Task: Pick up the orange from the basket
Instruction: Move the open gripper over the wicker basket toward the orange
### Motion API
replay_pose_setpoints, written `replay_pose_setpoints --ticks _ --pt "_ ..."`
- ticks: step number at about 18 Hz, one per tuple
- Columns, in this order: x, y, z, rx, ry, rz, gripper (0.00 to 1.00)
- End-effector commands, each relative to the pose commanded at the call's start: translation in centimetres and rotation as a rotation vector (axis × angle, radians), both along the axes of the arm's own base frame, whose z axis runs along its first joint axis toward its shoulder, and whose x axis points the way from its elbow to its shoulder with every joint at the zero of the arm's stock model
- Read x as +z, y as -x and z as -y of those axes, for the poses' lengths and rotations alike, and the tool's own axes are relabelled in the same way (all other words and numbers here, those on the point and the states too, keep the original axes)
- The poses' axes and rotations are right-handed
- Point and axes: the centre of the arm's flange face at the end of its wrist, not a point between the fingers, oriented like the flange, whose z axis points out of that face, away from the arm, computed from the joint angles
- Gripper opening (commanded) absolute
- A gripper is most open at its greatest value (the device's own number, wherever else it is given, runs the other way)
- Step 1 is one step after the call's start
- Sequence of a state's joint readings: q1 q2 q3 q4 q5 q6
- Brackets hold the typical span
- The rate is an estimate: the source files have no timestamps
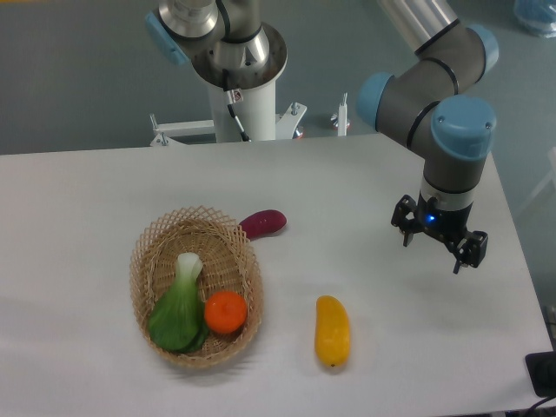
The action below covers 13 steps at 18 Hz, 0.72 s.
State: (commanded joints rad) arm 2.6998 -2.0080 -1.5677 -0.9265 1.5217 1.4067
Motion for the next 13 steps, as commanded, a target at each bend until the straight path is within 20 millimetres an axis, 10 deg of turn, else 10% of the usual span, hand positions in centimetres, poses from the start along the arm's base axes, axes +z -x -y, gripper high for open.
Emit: replay_pose_setpoints --ticks 13 --pt "0.0 -2.8 -3.1 0.112 -0.034 0.022 1.00"
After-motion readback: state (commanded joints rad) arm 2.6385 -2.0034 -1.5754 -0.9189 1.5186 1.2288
